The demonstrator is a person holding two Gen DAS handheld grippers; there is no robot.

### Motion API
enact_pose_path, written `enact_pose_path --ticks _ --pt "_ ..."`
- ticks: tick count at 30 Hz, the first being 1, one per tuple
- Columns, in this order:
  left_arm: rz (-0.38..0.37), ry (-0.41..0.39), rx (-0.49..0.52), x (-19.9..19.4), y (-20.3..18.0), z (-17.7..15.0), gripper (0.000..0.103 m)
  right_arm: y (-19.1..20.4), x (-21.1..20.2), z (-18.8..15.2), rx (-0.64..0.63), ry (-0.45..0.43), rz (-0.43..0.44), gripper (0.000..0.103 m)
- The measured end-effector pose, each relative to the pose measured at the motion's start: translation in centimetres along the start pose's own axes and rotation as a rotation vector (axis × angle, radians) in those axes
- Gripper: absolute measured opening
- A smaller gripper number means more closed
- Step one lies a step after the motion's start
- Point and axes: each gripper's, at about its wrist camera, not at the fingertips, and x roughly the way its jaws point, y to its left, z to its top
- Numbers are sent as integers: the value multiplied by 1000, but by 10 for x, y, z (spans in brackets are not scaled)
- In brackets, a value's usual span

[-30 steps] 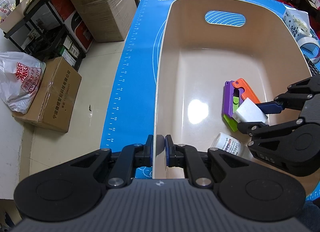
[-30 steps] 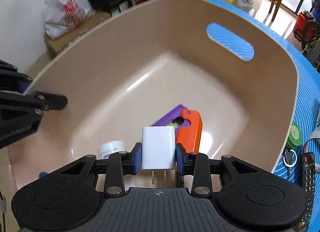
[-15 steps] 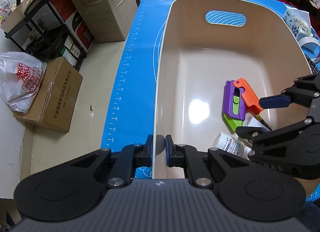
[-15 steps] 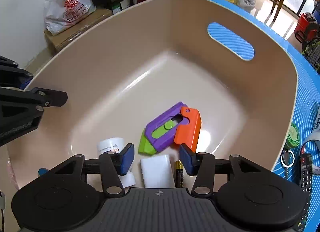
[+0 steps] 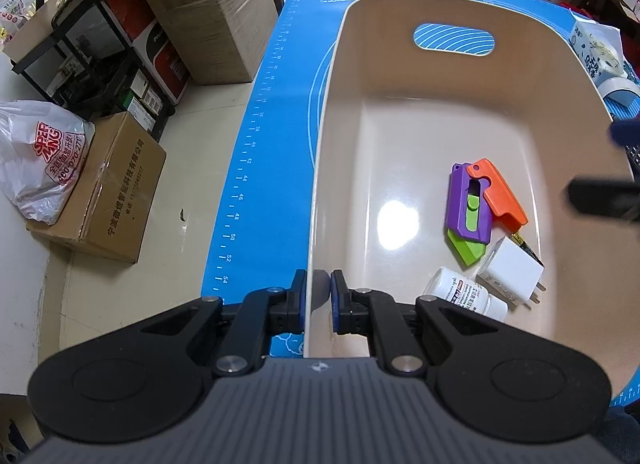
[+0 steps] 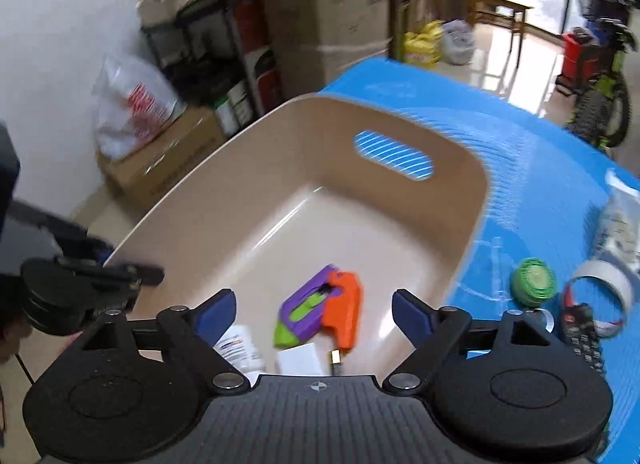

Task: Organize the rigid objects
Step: 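Move the right gripper to the black TV remote and grasp it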

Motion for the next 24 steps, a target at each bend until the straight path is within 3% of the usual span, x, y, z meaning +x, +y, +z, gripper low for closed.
enact_pose_path --ticks 7,12,20,24 --pt "3 -1 3 0 -1 0 13 -49 -41 1 72 -48 -44 92" --pt "2 -1 2 1 -1 0 13 -96 -62 -10 132 -71 -144 96" --pt "6 2 1 1 0 1 13 -165 -46 -48 314 -24 -230 96" --pt "10 2 0 1 0 1 14 -185 -31 -63 332 12 -271 96"
